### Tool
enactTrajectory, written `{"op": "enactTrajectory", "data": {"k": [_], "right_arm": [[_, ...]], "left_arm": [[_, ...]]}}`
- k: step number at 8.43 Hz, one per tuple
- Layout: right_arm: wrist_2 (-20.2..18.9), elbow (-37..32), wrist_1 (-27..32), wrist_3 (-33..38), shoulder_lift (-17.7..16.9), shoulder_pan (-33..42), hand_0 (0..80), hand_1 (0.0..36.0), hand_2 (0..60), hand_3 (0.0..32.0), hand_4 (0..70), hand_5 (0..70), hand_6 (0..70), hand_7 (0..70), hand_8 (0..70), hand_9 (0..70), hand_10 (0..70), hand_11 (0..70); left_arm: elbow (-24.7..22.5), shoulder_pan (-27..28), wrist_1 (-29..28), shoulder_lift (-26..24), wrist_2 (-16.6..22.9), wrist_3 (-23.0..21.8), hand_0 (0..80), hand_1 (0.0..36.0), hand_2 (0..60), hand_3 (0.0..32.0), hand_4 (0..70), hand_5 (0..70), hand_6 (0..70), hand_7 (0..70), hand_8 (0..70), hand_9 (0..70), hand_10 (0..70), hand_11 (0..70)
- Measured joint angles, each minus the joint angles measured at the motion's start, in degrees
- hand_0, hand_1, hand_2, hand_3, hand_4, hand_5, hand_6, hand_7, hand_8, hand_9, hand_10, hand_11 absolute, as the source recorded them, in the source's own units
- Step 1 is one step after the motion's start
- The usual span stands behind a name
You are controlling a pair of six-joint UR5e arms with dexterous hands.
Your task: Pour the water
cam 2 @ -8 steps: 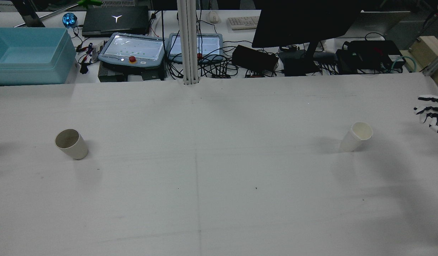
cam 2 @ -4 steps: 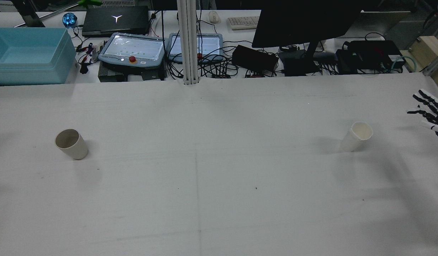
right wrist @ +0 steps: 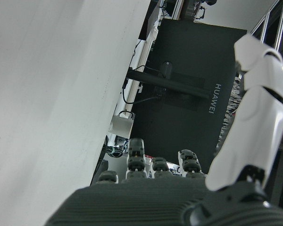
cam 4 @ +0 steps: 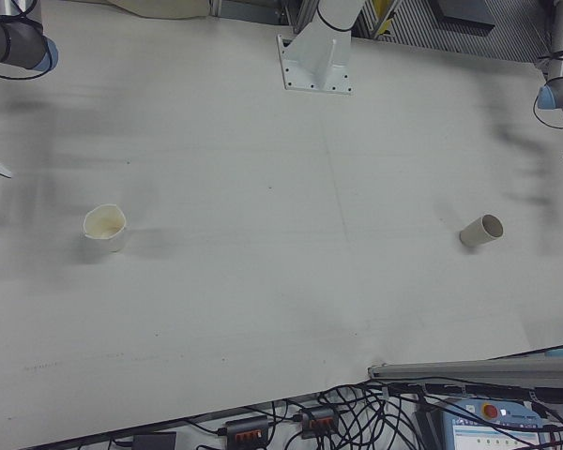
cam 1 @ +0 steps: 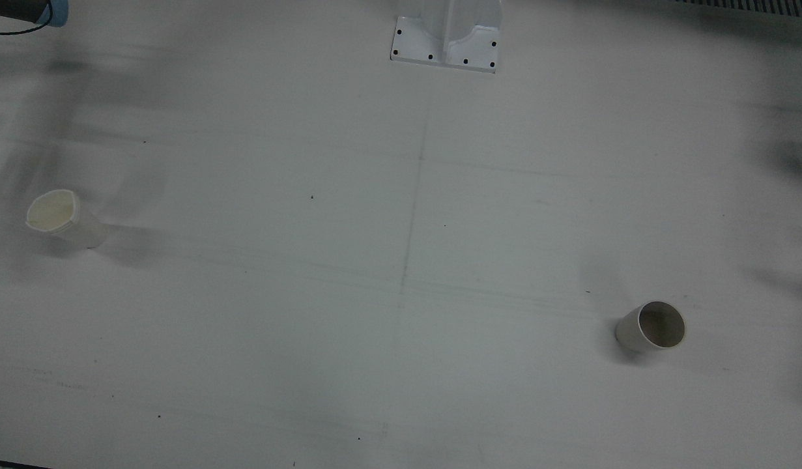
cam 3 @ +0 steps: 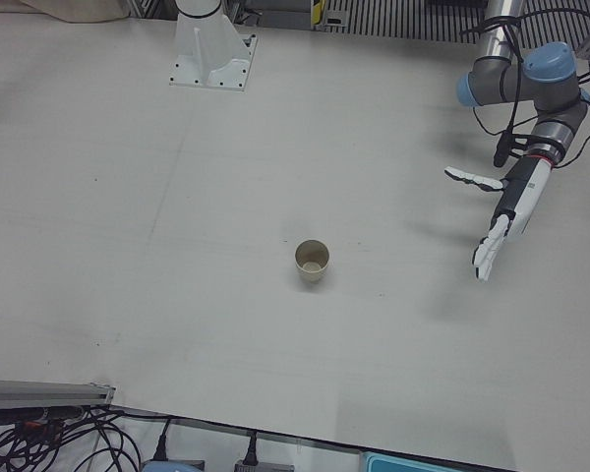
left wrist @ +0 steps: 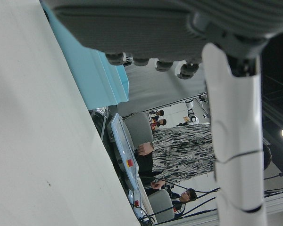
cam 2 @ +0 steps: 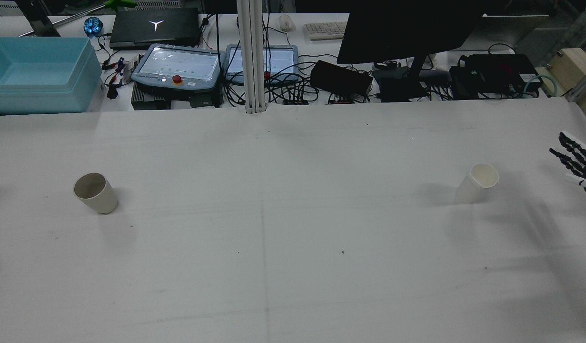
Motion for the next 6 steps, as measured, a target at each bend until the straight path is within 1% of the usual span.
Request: {"op": "enactTrajectory", "data": {"k": [1, 2, 3, 4, 5, 6], "right_arm": [[0.0, -0.8, 0.0, 0.1, 0.0, -0.1, 51.2, 23.6, 27.8, 0.0, 0.0, 8.9, 13.7, 9.0, 15.9, 19.2, 0.0, 0.0], [-0.1, -1.3, 0.0, 0.1, 0.0, -0.1, 50.7, 23.0, 27.4, 0.0, 0.0, 8.4, 14.0, 8.8, 15.6, 18.9, 0.0, 0.0], [-0.3, -1.6, 0.0, 0.0, 0.0, -0.2, 50.6, 22.8, 27.0, 0.0, 0.0, 8.2, 14.0, 9.1, 15.1, 18.4, 0.0, 0.0], [-0.3, -1.6, 0.0, -0.1, 0.0, -0.3, 50.7, 23.0, 25.7, 0.0, 0.0, 8.0, 12.7, 7.7, 13.9, 16.7, 0.0, 0.0], [-0.4, -1.6, 0.0, -0.2, 0.0, -0.4, 50.8, 23.2, 24.5, 0.0, 0.0, 7.9, 11.1, 5.1, 12.9, 15.6, 0.0, 0.0], [-0.5, -1.7, 0.0, -0.2, -0.1, -0.4, 50.8, 23.2, 23.6, 0.0, 0.0, 7.8, 10.1, 3.0, 12.4, 15.0, 0.0, 0.0]], "left_arm": [[0.5, 1.1, -1.2, -0.3, -1.5, 0.9, 71.8, 19.6, 0.0, 0.0, 13.6, 0.0, 4.5, 0.0, 0.0, 0.0, 0.9, 4.3], [0.7, 3.4, -1.1, -1.3, -3.6, 1.3, 71.4, 19.6, 0.0, 0.0, 16.9, 0.0, 5.6, 0.0, 0.1, 0.0, 1.5, 5.1], [1.1, 8.3, -0.4, -3.0, -7.0, 1.7, 70.0, 19.4, 0.0, 0.0, 18.1, 0.0, 5.7, 0.0, 0.1, 0.0, 1.8, 5.5], [1.4, 13.3, 0.4, -4.2, -10.8, 1.9, 79.7, 22.5, 0.0, 0.0, 18.6, 0.0, 6.3, 0.0, 0.2, 0.0, 1.8, 5.9], [1.4, 16.7, 1.3, -5.0, -13.5, 1.9, 80.0, 22.6, 0.0, 0.0, 19.3, 0.0, 6.5, 0.0, 0.3, 0.0, 1.5, 5.4], [1.5, 18.6, 2.2, -5.9, -15.0, 2.2, 80.0, 23.5, 0.0, 0.0, 18.5, 0.0, 6.2, 0.0, 0.2, 0.0, 1.0, 4.8]]}}
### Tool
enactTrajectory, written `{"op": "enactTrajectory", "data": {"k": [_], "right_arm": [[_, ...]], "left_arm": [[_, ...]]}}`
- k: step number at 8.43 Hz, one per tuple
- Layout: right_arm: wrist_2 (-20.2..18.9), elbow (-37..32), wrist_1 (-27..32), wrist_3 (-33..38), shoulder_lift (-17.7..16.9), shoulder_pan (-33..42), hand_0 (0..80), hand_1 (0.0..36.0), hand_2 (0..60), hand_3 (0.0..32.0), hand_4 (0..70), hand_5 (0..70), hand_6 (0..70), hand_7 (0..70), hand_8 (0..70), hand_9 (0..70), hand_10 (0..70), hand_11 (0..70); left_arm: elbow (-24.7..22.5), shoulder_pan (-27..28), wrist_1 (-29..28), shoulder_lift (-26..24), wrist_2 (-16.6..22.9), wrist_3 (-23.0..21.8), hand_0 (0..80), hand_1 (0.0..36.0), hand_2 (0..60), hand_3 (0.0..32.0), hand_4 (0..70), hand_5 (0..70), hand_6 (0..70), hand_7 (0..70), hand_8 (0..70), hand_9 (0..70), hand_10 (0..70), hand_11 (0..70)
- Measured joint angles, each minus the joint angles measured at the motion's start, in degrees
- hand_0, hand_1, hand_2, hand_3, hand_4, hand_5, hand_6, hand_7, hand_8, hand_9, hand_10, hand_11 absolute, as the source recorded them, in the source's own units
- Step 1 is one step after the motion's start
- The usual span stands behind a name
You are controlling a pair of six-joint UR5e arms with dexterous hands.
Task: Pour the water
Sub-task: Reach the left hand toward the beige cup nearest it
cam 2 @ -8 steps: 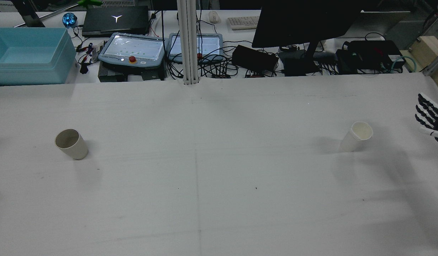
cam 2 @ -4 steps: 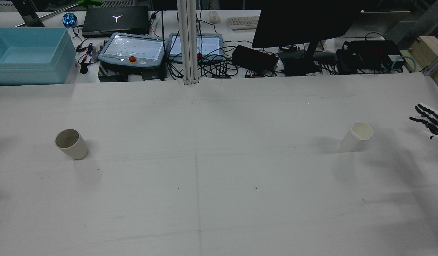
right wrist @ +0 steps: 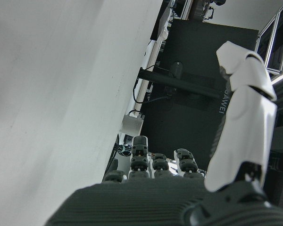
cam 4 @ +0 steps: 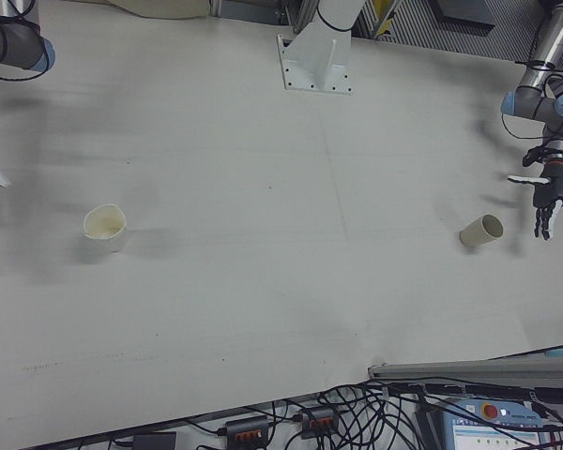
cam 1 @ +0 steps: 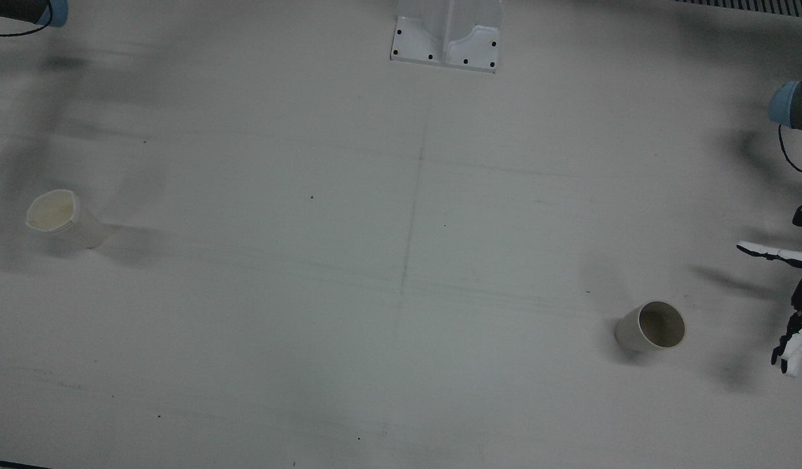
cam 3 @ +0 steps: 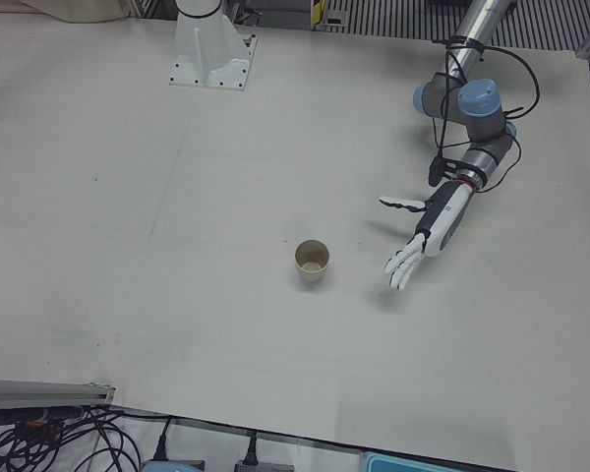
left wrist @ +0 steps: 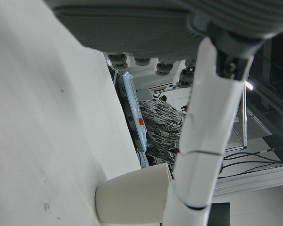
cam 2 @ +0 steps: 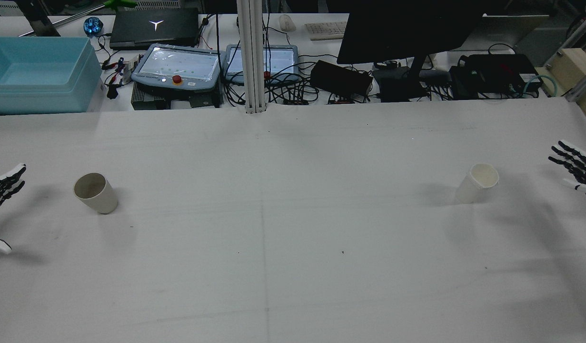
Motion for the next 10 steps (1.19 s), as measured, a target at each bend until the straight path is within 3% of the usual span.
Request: {"op": "enactTrajectory", "data": {"k": [2, 3, 4, 5, 7, 10], "right_arm": [[0.0, 0.1, 0.0, 0.0, -0.1, -0.1, 51.7, 24.1, 24.1, 0.0, 0.0, 8.2, 11.1, 4.2, 13.0, 15.7, 0.0, 0.0], [0.0, 0.1, 0.0, 0.0, -0.1, -0.2, 51.5, 23.9, 24.0, 0.0, 0.0, 8.1, 10.9, 3.7, 13.0, 15.7, 0.0, 0.0], [0.0, 0.1, 0.0, -0.1, -0.1, -0.2, 51.2, 23.6, 24.1, 0.0, 0.0, 8.0, 10.6, 3.0, 13.1, 16.0, 0.0, 0.0], [0.0, 0.0, 0.0, -0.2, -0.1, -0.3, 51.2, 23.5, 24.1, 0.0, 0.0, 8.0, 10.8, 3.1, 13.3, 16.3, 0.0, 0.0], [0.0, 0.0, 0.0, -0.2, -0.1, -0.3, 51.0, 23.2, 23.4, 0.0, 0.0, 7.9, 10.4, 2.2, 13.0, 15.9, 0.0, 0.0], [0.0, -0.1, 0.0, -0.2, -0.2, -0.3, 50.7, 22.9, 22.4, 0.0, 0.0, 7.6, 8.8, 0.0, 12.1, 14.9, 0.0, 0.0]], "left_arm": [[0.5, 1.7, 2.7, -3.2, -0.9, 0.2, 80.0, 26.2, 0.0, 0.0, 19.4, 0.0, 6.9, 0.2, 0.3, 0.0, 2.4, 7.1], [1.0, 2.2, 4.1, -5.0, -1.0, 0.3, 80.0, 23.1, 0.0, 0.0, 19.4, 0.0, 6.4, 0.0, 0.2, 0.0, 1.4, 5.3], [1.9, 2.8, 5.0, -6.6, -1.1, 0.3, 78.8, 22.6, 0.0, 0.0, 19.0, 0.0, 6.2, 0.0, 0.2, 0.0, 1.0, 4.7], [2.7, 3.4, 5.4, -7.7, -1.3, 0.3, 61.8, 17.1, 0.0, 0.0, 18.5, 0.0, 5.2, 0.0, 0.0, 0.0, 0.4, 3.1], [4.0, 4.0, 6.3, -9.6, -1.9, 0.2, 60.7, 15.8, 0.0, 0.0, 20.5, 0.0, 5.5, 0.0, 0.1, 0.0, 0.3, 3.0], [5.2, 6.2, 8.5, -13.0, -3.2, 0.1, 62.8, 17.5, 0.0, 0.0, 21.2, 0.0, 5.9, 0.0, 0.1, 0.0, 0.5, 3.3]]}}
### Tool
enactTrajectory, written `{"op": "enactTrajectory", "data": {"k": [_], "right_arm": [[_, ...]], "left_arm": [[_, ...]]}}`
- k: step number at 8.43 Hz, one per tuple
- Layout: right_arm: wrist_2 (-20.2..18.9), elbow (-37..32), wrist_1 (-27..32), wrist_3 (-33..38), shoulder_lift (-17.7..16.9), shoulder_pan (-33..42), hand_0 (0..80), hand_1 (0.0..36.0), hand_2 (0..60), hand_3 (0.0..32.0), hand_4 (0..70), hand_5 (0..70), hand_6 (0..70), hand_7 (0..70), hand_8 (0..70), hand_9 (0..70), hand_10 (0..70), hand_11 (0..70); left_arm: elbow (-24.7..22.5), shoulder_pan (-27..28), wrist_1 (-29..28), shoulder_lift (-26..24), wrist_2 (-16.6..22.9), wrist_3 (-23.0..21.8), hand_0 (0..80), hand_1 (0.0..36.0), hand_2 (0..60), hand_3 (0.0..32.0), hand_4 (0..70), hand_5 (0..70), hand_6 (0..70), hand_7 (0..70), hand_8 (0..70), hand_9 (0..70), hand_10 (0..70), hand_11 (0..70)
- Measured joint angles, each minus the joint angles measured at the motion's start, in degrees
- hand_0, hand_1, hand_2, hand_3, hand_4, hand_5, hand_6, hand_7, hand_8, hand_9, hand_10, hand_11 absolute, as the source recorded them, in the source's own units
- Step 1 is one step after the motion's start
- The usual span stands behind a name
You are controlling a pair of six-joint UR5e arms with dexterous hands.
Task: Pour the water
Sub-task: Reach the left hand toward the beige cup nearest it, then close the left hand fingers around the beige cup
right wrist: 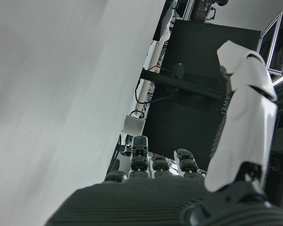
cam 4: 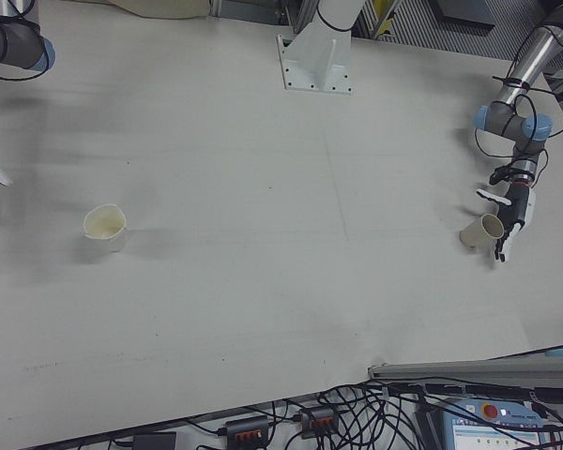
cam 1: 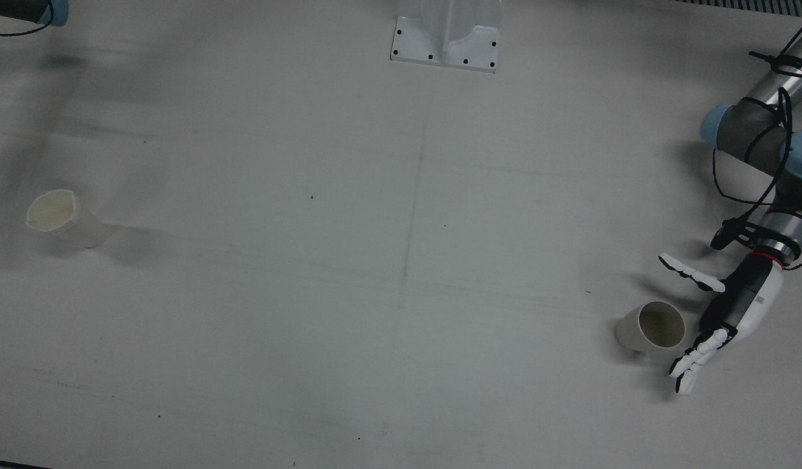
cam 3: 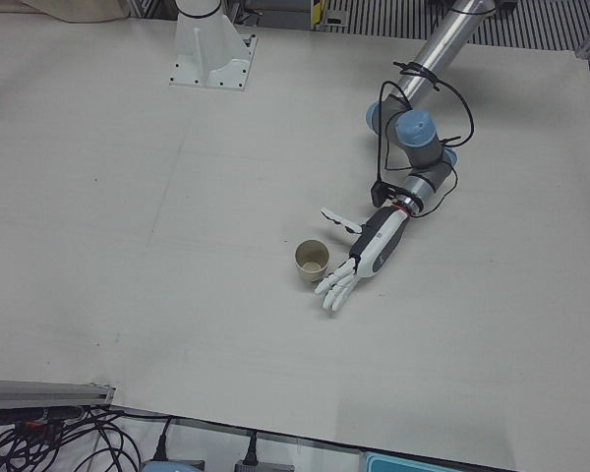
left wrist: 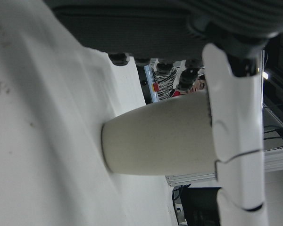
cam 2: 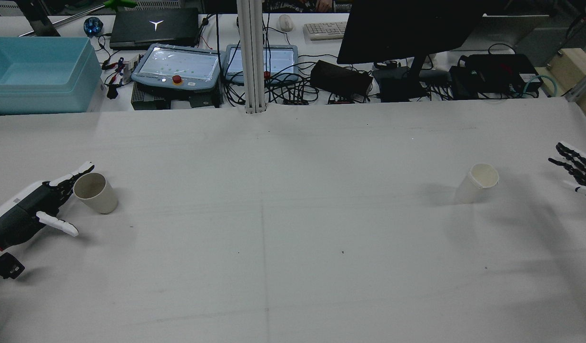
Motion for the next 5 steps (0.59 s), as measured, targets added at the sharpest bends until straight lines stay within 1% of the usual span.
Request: {"op": "enactTrajectory", "data": {"k": [1, 3, 5], "right_arm": [[0.0, -0.2, 0.0, 0.0, -0.1, 0.0, 50.7, 22.9, 22.0, 0.0, 0.0, 7.6, 8.3, 0.0, 12.1, 15.0, 0.0, 0.0], [0.1, -1.1, 0.1, 0.2, -0.1, 0.0, 50.5, 22.7, 21.0, 0.0, 0.0, 7.5, 6.8, 0.0, 11.5, 14.7, 0.0, 0.0], [0.1, -2.1, 0.4, 0.4, -0.1, 0.1, 50.3, 22.2, 19.8, 0.0, 0.0, 7.1, 5.3, 0.0, 11.0, 14.1, 0.0, 0.0]], "left_arm": [[0.1, 0.4, 0.6, -0.5, -0.4, 0.0, 66.8, 18.8, 0.0, 0.0, 21.3, 0.0, 6.1, 0.0, 0.2, 0.0, 0.5, 3.5], [0.0, 0.7, 1.9, -1.6, -0.7, -0.2, 79.3, 21.7, 0.0, 0.0, 22.3, 0.0, 6.8, 0.0, 0.3, 0.0, 0.9, 4.4], [0.1, 0.8, 3.6, -3.4, -0.7, -0.3, 80.0, 22.7, 0.0, 0.0, 23.1, 0.0, 7.1, 0.0, 0.4, 0.0, 1.0, 4.7]]}}
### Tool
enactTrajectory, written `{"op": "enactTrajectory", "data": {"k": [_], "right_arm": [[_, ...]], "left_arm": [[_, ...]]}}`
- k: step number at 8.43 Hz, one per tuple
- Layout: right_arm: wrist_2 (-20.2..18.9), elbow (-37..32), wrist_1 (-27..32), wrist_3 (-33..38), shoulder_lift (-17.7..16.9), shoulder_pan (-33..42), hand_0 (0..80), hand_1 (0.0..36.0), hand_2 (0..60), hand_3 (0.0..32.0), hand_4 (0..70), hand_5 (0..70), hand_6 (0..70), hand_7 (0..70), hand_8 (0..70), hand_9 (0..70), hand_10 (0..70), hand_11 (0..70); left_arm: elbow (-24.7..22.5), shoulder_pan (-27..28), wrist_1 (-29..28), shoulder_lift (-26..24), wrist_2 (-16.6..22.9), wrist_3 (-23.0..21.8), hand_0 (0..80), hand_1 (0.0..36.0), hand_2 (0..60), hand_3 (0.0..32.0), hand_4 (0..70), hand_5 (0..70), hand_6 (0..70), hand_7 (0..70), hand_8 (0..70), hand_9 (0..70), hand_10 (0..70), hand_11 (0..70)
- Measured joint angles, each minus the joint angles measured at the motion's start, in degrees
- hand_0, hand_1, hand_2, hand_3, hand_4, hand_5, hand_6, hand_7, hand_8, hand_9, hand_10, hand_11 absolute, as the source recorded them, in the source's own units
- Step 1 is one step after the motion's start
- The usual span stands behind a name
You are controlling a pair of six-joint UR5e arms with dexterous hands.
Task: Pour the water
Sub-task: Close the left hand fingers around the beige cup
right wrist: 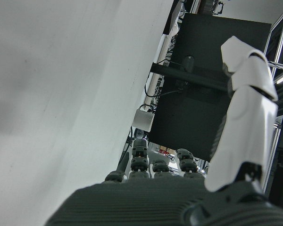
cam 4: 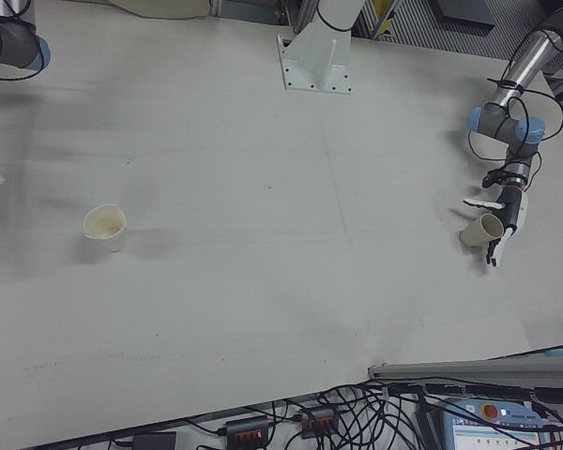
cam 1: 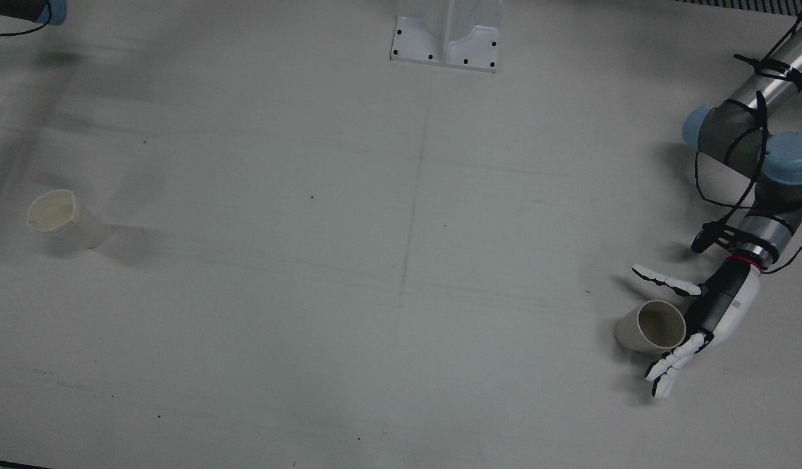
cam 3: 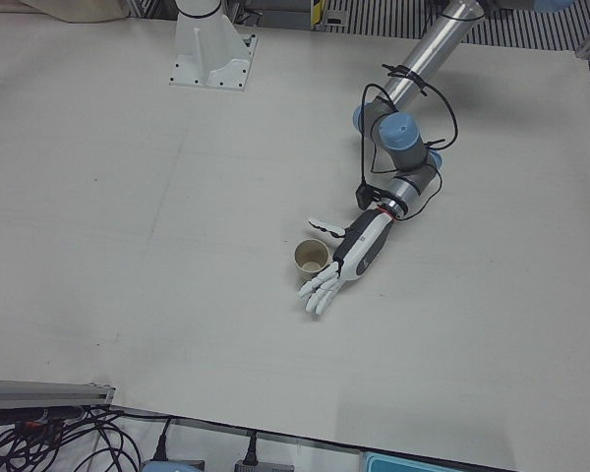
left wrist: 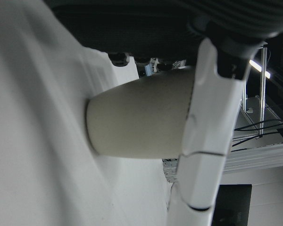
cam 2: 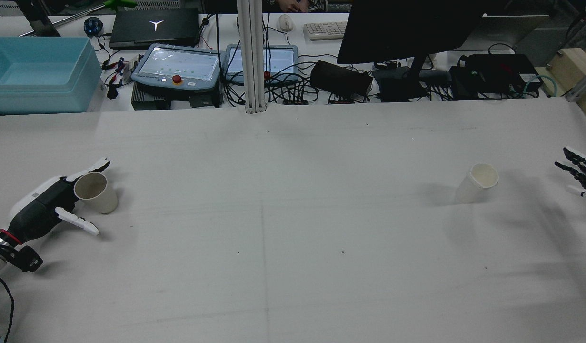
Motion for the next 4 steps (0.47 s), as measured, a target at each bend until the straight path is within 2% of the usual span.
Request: {"op": "enactTrajectory", "data": {"k": [1, 2, 3, 4], "right_arm": [[0.1, -1.6, 1.7, 0.1, 0.0, 0.0, 50.5, 22.7, 20.9, 0.0, 0.0, 7.5, 7.4, 0.0, 11.5, 14.5, 0.0, 0.0], [0.2, -3.7, 4.1, 0.2, 0.0, 0.0, 51.7, 23.5, 21.8, 0.0, 0.0, 7.9, 9.8, 1.8, 12.2, 15.1, 0.0, 0.0], [0.3, -5.8, 6.2, 0.3, 0.0, 0.0, 51.8, 23.8, 21.8, 0.0, 0.0, 8.0, 10.0, 2.2, 11.9, 14.6, 0.0, 0.0], [0.4, -7.4, 7.6, 0.3, 0.0, 0.1, 51.8, 23.8, 21.2, 0.0, 0.0, 7.9, 8.7, 0.2, 11.6, 14.5, 0.0, 0.0]], "left_arm": [[0.1, 0.0, 1.0, -1.2, 0.0, 0.0, 80.0, 23.1, 0.0, 0.0, 24.0, 0.0, 7.2, 0.0, 0.4, 0.0, 1.1, 4.9], [0.1, 0.1, 1.6, -2.0, 0.0, 0.0, 80.0, 26.0, 0.0, 0.0, 25.5, 0.0, 7.7, 0.8, 0.5, 0.0, 1.6, 5.8], [0.1, 0.1, 2.1, -2.7, -0.3, 0.0, 80.0, 34.8, 0.0, 0.0, 24.4, 70.0, 9.0, 2.5, 0.8, 0.0, 3.2, 8.7], [0.1, 0.1, 2.5, -3.3, -0.7, 0.0, 80.0, 36.0, 0.0, 0.0, 28.4, 70.0, 10.2, 5.2, 1.0, 0.0, 4.0, 10.0]]}}
